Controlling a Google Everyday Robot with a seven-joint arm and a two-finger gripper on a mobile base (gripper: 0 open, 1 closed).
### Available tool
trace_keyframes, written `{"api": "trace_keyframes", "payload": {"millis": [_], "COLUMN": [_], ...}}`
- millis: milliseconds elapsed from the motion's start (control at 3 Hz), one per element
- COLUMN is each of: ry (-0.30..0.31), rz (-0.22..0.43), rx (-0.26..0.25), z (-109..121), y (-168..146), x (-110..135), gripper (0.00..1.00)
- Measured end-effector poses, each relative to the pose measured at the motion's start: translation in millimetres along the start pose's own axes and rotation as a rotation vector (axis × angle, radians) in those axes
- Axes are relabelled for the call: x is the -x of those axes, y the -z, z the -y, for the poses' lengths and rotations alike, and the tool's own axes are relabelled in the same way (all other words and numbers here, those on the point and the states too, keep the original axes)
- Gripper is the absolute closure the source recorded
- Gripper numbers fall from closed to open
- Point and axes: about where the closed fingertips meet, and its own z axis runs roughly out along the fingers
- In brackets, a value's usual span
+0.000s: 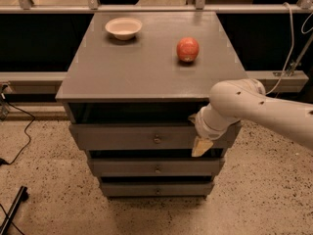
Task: Open top drawer
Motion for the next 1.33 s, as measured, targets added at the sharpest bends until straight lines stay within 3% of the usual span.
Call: {"api": "trace_keyframes", "payload": {"millis": [667, 1000, 1333], "ry": [-0.002, -0.011, -0.044], "rz": [0.015, 0.041, 0.064], "rx": [0.022, 0.015, 0.044], "z": [-27, -52, -97], "y": [13, 31, 46], "x": [1, 7, 17], "gripper": [0.29, 0.25, 0.21]}}
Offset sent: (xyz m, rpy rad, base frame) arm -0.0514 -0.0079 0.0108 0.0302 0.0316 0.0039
